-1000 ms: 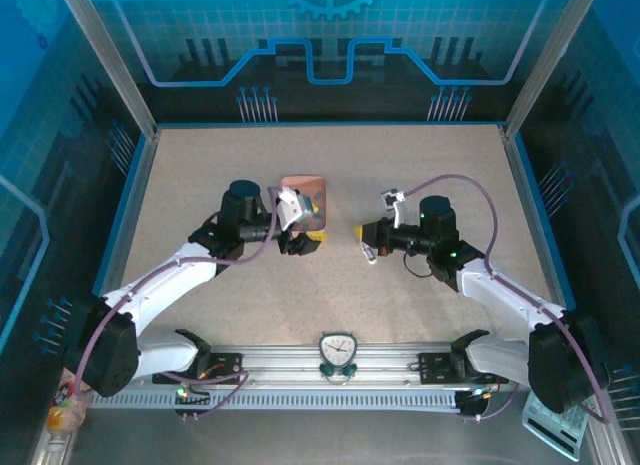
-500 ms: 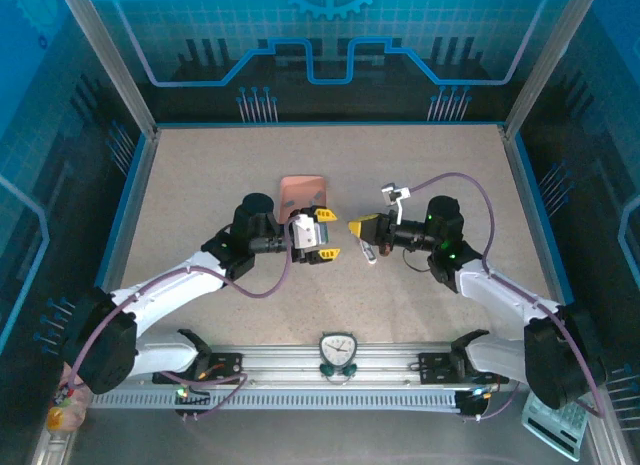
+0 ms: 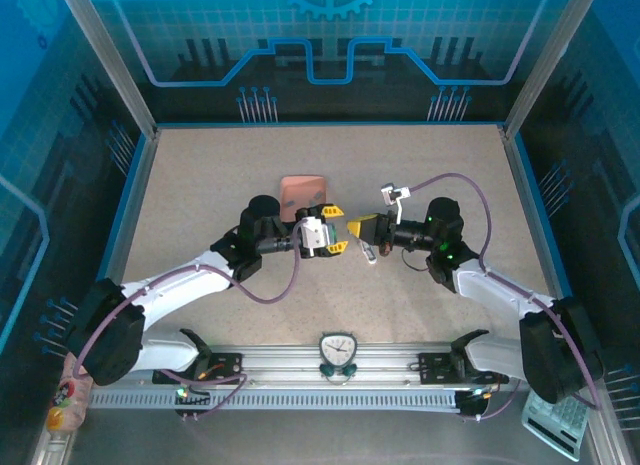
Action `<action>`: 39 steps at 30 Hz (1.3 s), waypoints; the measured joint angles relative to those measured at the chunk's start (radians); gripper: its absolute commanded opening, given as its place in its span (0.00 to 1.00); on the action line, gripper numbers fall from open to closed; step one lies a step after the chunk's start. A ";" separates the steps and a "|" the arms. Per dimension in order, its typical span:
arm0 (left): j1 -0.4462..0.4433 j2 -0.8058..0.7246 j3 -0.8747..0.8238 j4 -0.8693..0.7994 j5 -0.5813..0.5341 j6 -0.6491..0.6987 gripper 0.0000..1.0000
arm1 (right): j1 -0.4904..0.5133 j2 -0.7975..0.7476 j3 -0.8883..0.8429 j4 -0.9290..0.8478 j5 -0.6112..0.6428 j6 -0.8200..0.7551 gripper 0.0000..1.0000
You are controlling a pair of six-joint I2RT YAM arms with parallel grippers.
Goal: Load the staples into the stapler
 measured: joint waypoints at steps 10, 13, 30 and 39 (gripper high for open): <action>-0.006 0.008 0.014 0.017 0.001 0.008 0.54 | 0.000 0.000 0.000 -0.001 0.000 0.000 0.00; -0.011 0.008 0.014 0.016 0.001 0.011 0.53 | 0.000 0.000 0.000 -0.001 0.000 0.000 0.00; -0.028 0.026 0.033 -0.011 -0.002 0.051 0.47 | 0.000 -0.015 -0.011 -0.002 -0.004 0.000 0.00; -0.034 0.026 0.042 -0.019 -0.021 0.063 0.42 | 0.000 -0.015 -0.013 -0.002 -0.007 0.000 0.00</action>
